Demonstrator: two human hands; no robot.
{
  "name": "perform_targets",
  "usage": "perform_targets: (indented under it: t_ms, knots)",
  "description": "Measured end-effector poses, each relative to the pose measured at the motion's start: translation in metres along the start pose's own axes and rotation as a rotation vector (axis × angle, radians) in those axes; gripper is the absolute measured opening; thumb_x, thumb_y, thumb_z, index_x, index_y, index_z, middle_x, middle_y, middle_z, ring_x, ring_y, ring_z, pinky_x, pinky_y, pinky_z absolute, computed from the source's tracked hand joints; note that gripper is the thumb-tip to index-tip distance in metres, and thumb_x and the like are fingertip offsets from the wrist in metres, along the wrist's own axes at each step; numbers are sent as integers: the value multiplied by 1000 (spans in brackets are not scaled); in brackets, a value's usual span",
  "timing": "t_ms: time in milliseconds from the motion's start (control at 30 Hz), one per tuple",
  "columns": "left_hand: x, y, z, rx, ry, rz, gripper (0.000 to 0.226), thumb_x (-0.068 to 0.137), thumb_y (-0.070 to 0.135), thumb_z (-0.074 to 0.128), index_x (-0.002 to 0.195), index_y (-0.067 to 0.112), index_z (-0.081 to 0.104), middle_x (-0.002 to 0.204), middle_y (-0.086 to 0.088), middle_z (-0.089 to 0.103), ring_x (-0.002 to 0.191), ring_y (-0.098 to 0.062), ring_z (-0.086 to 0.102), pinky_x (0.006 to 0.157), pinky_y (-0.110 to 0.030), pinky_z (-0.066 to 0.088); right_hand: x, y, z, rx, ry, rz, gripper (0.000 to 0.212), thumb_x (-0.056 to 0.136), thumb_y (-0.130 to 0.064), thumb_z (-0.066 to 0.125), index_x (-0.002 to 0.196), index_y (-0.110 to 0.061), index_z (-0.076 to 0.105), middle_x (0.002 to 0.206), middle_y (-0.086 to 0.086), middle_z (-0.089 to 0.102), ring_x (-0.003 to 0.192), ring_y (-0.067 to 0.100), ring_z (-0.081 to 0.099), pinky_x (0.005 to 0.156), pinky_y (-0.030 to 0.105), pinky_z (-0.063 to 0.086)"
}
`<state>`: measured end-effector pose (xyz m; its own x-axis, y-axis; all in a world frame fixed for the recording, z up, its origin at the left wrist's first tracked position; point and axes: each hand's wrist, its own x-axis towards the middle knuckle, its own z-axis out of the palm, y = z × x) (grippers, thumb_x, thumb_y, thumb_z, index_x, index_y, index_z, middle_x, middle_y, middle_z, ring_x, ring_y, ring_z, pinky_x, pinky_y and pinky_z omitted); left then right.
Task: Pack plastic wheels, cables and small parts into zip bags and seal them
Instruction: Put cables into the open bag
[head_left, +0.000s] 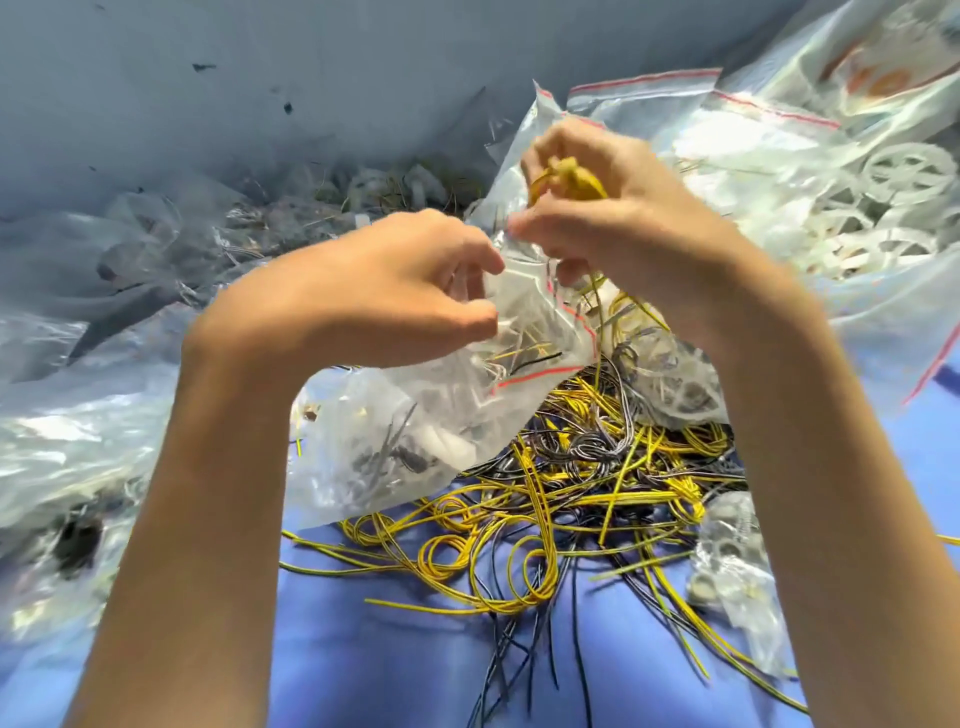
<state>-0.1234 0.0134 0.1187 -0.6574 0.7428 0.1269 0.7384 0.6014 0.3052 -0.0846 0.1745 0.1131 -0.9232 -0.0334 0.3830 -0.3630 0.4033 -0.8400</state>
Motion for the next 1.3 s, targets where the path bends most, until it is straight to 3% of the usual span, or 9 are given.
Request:
perform_targets:
  t_ms: [100, 200, 400, 600, 800, 1000, 1133, 1233, 1300]
  knots:
    - [-5, 3, -5, -27, 81, 31, 25, 73, 33, 41, 78, 16, 59, 67, -8, 50, 56, -13, 39, 49, -23, 30, -1, 3, 7, -192, -105, -30, 19, 87, -17, 65, 78, -24, 50, 66, -7, 55, 52, 6, 56, 50, 25, 49]
    - [-8, 0, -10, -75, 147, -12, 39, 68, 30, 40, 88, 11, 67, 70, -15, 54, 56, -16, 39, 52, -29, 33, -3, 7, 8, -463, -290, -46, 5, 88, -26, 63, 91, -26, 59, 80, -9, 58, 70, 10, 59, 61, 22, 47]
    - [-4, 2, -5, -172, 146, -9, 54, 67, 29, 40, 113, 18, 68, 82, 2, 64, 59, 1, 52, 58, -14, 42, -7, 12, 13, -961, -601, 117, 61, 86, -34, 64, 140, -33, 38, 125, -4, 57, 105, 15, 52, 80, 22, 39]
    - [-2, 15, -6, -149, 216, 79, 47, 68, 26, 41, 103, 14, 71, 82, -7, 64, 68, -15, 58, 68, -34, 47, -9, -6, 12, -594, -596, -30, 27, 83, -6, 60, 110, -5, 64, 103, 17, 65, 96, 32, 58, 83, 45, 48]
    - [-3, 17, -4, -187, 159, 89, 51, 69, 26, 41, 110, 14, 69, 81, -2, 60, 56, -1, 50, 62, -24, 44, -5, 13, 26, -975, -518, 16, 33, 95, -4, 46, 128, -7, 50, 120, 10, 59, 104, 27, 56, 87, 36, 45]
    - [-2, 15, -8, -247, 229, 82, 47, 68, 23, 41, 105, 17, 69, 80, -3, 60, 64, -31, 61, 63, -46, 54, -6, 9, 22, -508, -673, 53, 14, 87, -12, 65, 83, -23, 58, 78, -9, 57, 68, -3, 52, 66, 15, 43]
    - [0, 13, -1, -266, 196, 75, 51, 68, 22, 41, 110, 14, 69, 78, -1, 58, 60, -10, 51, 66, -27, 44, 7, 16, 23, -904, -879, 123, 29, 93, -28, 55, 119, -15, 52, 121, 2, 55, 113, 20, 51, 102, 39, 39]
    - [1, 9, -2, -329, 189, 63, 52, 67, 20, 43, 111, 10, 68, 79, -3, 58, 61, -14, 51, 67, -28, 45, 10, -2, 10, -1008, -930, 36, 16, 90, -20, 59, 100, -22, 48, 100, -7, 62, 95, 12, 58, 89, 28, 47]
    - [0, 5, -3, -353, 194, 60, 50, 67, 20, 43, 109, 11, 68, 80, -1, 59, 60, -17, 55, 62, -25, 47, 14, -9, -2, -1033, -858, -17, 15, 82, -3, 54, 84, -18, 55, 67, -10, 59, 61, 1, 54, 57, 10, 43]
